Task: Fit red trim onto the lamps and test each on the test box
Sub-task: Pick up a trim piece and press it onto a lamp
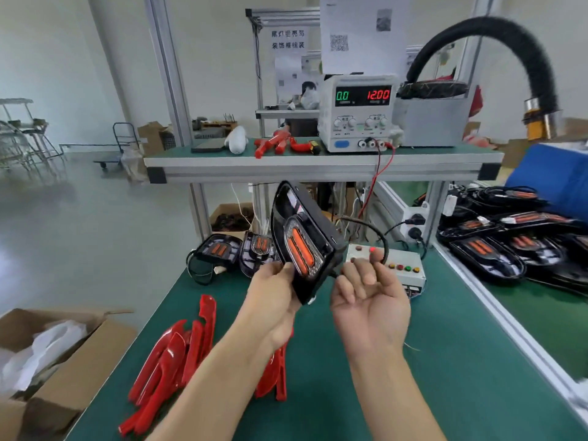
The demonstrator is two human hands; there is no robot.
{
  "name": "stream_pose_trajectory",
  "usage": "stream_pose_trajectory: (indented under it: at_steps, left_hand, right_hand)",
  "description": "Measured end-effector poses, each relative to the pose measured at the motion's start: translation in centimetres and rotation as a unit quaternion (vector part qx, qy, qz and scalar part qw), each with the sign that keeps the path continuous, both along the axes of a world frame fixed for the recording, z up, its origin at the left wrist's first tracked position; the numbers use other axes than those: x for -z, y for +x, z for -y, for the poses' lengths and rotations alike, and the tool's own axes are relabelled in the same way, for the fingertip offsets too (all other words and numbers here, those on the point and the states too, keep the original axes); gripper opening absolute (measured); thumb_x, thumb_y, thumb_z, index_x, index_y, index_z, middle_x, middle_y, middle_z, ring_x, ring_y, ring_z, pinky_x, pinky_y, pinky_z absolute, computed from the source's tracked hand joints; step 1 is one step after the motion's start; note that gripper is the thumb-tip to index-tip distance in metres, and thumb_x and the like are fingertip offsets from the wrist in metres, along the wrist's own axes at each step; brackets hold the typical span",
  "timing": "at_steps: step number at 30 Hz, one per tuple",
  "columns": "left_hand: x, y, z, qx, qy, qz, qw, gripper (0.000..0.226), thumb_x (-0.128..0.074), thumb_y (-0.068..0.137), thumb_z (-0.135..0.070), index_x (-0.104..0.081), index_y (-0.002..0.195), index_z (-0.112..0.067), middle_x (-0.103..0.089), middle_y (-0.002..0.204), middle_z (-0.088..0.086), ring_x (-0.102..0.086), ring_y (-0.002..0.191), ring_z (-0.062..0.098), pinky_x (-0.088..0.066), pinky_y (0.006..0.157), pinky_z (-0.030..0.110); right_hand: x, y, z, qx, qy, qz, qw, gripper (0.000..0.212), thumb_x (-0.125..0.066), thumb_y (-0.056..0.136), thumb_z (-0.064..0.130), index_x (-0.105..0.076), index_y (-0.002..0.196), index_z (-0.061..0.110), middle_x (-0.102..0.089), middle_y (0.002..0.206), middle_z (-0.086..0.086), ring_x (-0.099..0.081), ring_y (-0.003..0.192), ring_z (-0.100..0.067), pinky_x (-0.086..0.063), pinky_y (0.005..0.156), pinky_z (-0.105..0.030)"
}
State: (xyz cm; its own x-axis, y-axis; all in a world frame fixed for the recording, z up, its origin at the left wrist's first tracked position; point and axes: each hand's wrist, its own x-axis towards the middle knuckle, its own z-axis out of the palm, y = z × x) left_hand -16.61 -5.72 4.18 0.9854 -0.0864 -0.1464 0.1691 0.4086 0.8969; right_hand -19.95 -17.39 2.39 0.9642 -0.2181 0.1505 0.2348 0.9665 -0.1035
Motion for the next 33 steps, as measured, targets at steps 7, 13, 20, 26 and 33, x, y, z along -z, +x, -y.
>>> stream_pose_trajectory:
  at_steps: [7,13,20,26,33]
  left_hand:
    - [1.5,-1.6,1.3,0.060,0.070,0.051,0.994,0.021,-0.041,0.110,-0.011,-0.060,0.103,-0.005,-0.069,0.086,0.007,-0.060,0.080,0.020,-0.053,0.080,0.039]
    - [6.4,-4.8,1.1,0.089,0.141,0.034,0.985,0.015,-0.045,0.109,-0.011,-0.058,0.110,-0.005,-0.074,0.082,0.000,-0.064,0.076,0.011,-0.048,0.080,0.033]
    - [13.5,-7.8,0.7,0.050,0.280,-0.008,0.959,0.012,-0.048,0.107,-0.017,-0.056,0.098,-0.014,-0.064,0.077,0.008,-0.050,0.067,0.016,-0.039,0.065,0.031]
    - [14.2,-7.2,1.6,-0.007,0.278,-0.050,0.959,0.005,-0.054,0.104,-0.015,-0.054,0.100,-0.016,-0.067,0.096,0.018,-0.056,0.078,0.019,-0.048,0.073,0.033]
    - [14.5,-6.7,1.4,-0.014,0.292,-0.058,0.954,0.006,-0.059,0.103,-0.027,-0.057,0.099,-0.023,-0.072,0.097,0.006,-0.067,0.090,0.022,-0.050,0.074,0.024]
  right_hand:
    - [5.8,-6.0,0.2,-0.016,-0.064,-0.112,0.991,0.014,-0.068,0.065,-0.001,-0.073,0.069,0.011,-0.072,0.090,-0.010,-0.073,0.080,-0.024,-0.051,0.080,-0.040]
    - [11.6,-10.5,5.0,-0.091,-0.257,-0.230,0.934,0.044,-0.058,0.074,0.003,-0.072,0.115,-0.003,-0.067,0.127,-0.028,-0.065,0.120,-0.043,-0.061,0.087,-0.046]
    - [14.4,-10.4,7.7,-0.112,-0.362,-0.298,0.876,0.050,-0.044,0.096,0.044,-0.066,0.128,0.012,-0.077,0.115,-0.010,-0.078,0.091,-0.027,-0.062,0.068,-0.040]
    - [13.1,-7.7,6.3,0.040,-0.709,-0.281,0.645,0.032,-0.050,0.107,0.034,-0.078,0.094,0.024,-0.078,0.093,0.011,-0.072,0.099,-0.012,-0.049,0.077,-0.012]
    - [13.5,-5.0,6.5,0.003,-0.652,-0.362,0.667,0.034,-0.054,0.104,0.040,-0.082,0.091,0.026,-0.080,0.094,-0.001,-0.076,0.097,-0.024,-0.054,0.099,-0.043]
